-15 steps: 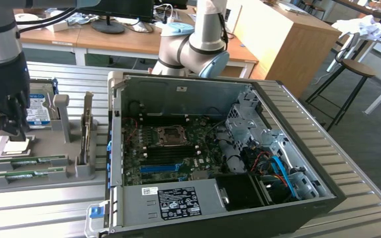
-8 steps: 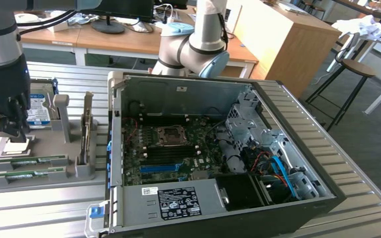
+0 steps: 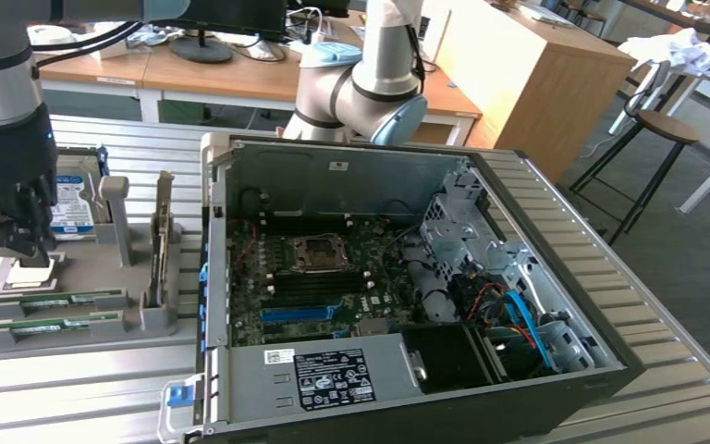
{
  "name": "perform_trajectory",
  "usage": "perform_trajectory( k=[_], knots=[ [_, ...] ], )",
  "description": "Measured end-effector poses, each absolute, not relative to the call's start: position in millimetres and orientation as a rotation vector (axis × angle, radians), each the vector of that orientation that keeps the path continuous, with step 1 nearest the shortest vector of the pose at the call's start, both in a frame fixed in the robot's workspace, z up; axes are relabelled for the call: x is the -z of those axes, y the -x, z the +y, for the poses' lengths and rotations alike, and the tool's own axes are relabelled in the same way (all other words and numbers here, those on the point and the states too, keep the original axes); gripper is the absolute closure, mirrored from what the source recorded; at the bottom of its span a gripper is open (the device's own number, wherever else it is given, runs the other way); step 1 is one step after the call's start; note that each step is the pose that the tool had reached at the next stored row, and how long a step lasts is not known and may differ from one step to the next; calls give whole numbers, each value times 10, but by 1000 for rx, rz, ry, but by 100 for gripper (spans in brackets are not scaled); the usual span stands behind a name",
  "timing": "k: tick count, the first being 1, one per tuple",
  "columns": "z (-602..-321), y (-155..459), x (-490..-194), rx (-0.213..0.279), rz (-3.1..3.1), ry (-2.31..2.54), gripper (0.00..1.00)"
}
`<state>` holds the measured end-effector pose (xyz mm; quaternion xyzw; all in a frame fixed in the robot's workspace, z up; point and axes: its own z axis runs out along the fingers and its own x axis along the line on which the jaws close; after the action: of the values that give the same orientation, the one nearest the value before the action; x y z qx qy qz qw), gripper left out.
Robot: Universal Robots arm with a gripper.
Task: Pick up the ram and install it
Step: 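Pick up the ram and move it above insertion slot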
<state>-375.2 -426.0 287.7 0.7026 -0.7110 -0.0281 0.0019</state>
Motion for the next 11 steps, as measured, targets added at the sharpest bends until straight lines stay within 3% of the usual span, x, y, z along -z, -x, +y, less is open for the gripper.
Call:
perform_trajectory(
  k=[11],
  knots=[
    [-4260,3760,-2835,88,-2231,-2205,70]
  ],
)
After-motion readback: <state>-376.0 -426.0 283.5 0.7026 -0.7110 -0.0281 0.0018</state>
